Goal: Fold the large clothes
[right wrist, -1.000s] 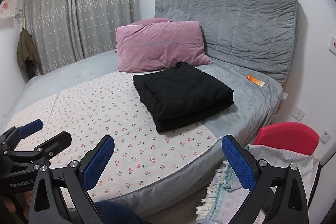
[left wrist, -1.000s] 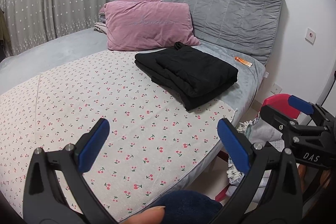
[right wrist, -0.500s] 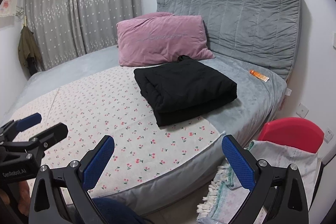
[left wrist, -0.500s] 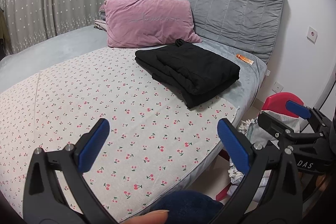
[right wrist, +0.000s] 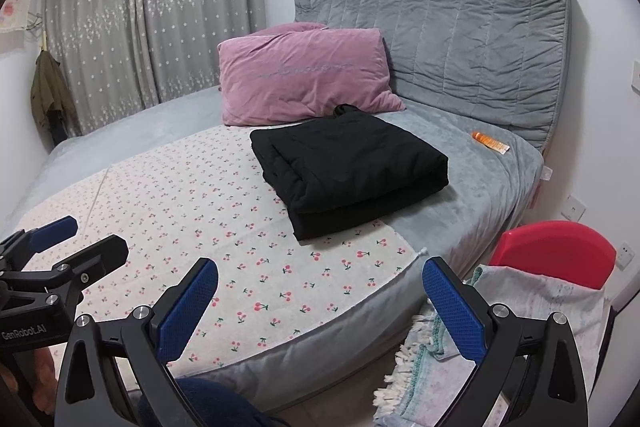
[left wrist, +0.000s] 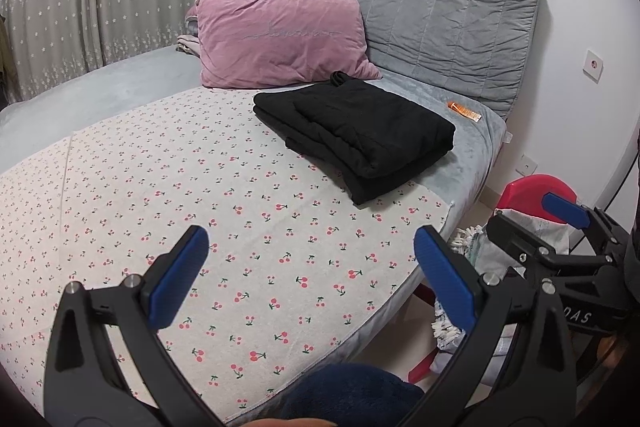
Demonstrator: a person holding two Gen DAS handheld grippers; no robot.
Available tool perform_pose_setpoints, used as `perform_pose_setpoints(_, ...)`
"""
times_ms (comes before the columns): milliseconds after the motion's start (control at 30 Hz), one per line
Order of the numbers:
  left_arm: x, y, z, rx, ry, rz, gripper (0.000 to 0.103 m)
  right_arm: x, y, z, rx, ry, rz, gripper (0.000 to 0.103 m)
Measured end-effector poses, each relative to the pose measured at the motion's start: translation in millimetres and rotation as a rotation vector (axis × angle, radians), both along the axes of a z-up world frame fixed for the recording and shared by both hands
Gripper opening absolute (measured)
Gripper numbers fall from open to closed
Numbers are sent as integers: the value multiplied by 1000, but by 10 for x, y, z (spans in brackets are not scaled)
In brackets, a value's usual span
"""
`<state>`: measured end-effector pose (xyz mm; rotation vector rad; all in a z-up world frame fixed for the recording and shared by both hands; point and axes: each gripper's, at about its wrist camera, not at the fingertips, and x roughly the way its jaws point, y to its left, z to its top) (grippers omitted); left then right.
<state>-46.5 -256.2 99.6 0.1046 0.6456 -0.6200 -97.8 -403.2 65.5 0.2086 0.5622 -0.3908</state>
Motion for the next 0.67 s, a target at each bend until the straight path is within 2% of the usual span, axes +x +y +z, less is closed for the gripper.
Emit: perform_pose_setpoints(667,-36,-41,-20,-22,2,-53,102,-13,3,-28,-12,14,-25,103)
